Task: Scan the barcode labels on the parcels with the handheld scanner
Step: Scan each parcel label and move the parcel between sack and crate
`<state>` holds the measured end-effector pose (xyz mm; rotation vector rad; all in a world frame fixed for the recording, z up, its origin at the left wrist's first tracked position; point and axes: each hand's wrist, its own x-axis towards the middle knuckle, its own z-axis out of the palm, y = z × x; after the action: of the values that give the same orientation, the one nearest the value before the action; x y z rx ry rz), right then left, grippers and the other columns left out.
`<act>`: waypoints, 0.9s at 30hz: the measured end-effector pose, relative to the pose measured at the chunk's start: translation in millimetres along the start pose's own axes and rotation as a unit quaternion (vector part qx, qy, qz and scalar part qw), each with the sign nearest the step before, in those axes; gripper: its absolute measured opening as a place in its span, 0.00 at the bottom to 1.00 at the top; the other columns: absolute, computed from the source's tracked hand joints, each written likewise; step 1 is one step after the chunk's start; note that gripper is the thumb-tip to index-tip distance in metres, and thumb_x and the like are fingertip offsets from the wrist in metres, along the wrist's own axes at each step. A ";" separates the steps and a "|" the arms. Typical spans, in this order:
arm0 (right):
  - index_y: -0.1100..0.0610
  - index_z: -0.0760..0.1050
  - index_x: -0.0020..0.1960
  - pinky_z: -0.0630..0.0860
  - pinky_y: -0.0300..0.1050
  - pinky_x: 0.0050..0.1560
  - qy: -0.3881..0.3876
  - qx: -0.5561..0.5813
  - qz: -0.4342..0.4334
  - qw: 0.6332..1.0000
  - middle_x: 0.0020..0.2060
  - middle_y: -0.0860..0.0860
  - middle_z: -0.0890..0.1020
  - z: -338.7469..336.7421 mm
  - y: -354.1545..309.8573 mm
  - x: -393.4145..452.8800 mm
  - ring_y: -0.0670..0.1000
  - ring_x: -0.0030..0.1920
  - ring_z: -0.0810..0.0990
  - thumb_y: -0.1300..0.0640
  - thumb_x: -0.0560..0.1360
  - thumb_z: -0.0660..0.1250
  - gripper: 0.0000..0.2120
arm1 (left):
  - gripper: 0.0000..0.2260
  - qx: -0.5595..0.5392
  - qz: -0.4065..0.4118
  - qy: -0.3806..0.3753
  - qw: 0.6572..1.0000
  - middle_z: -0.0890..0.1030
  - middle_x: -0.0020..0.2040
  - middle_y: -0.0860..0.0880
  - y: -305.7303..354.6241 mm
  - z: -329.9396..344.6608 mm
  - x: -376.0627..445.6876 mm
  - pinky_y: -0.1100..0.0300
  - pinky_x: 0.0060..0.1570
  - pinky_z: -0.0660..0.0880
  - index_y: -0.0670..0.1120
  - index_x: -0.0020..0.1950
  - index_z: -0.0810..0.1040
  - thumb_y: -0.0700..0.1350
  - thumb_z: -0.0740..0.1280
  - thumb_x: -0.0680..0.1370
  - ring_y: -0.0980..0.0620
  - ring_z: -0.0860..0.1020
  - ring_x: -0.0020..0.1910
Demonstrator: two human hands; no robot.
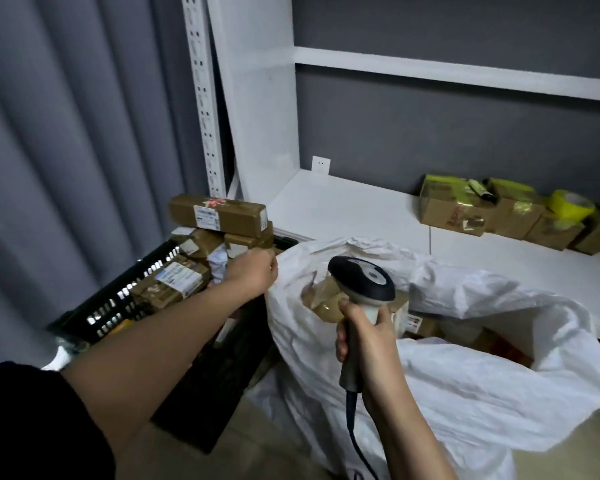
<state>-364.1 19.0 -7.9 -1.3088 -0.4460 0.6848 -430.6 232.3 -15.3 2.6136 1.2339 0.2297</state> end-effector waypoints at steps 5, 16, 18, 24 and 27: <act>0.60 0.67 0.52 0.64 0.41 0.24 -0.072 -0.017 0.040 0.996 0.24 0.53 0.71 83.9 20.1 30.7 0.50 0.22 0.67 0.59 0.78 0.66 0.09 | 0.21 0.021 -0.052 0.001 0.998 0.72 0.65 0.41 -102.7 -21.7 6.7 0.50 0.58 0.72 0.44 0.66 0.69 0.48 0.67 0.76 0.40 0.72 0.62; 0.57 0.65 0.50 0.63 0.42 0.27 -0.003 0.033 0.056 0.998 0.23 0.51 0.71 162.4 76.0 161.1 0.49 0.22 0.67 0.58 0.77 0.67 0.10 | 0.44 0.164 0.023 0.018 0.986 0.53 0.78 0.42 -132.5 4.0 150.7 0.47 0.74 0.55 0.44 0.78 0.51 0.43 0.75 0.69 0.43 0.53 0.77; 0.56 0.65 0.49 0.62 0.44 0.27 0.014 0.053 0.056 0.997 0.22 0.51 0.70 163.0 84.2 177.2 0.50 0.22 0.66 0.59 0.77 0.68 0.10 | 0.48 0.185 0.040 0.022 0.982 0.49 0.79 0.43 -126.1 15.2 182.6 0.47 0.75 0.51 0.46 0.79 0.46 0.40 0.75 0.69 0.43 0.50 0.78; 0.57 0.66 0.50 0.63 0.45 0.27 0.020 0.061 0.054 0.996 0.23 0.54 0.70 158.0 96.6 199.5 0.51 0.21 0.65 0.59 0.77 0.67 0.10 | 0.48 0.247 0.085 -0.044 0.964 0.44 0.79 0.46 -117.2 21.5 247.8 0.44 0.75 0.49 0.51 0.79 0.39 0.35 0.70 0.73 0.46 0.45 0.78; 0.57 0.65 0.49 0.63 0.44 0.27 0.011 0.059 0.039 0.997 0.23 0.55 0.69 155.0 101.3 197.5 0.52 0.21 0.65 0.59 0.78 0.67 0.09 | 0.41 0.331 0.123 -0.065 0.933 0.57 0.77 0.44 -112.2 30.8 257.8 0.44 0.74 0.54 0.51 0.79 0.46 0.41 0.69 0.75 0.44 0.54 0.76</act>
<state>-342.7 276.9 -87.7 -1.2253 -0.3324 0.7493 -343.3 496.4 -66.6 3.2849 1.0643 -0.3854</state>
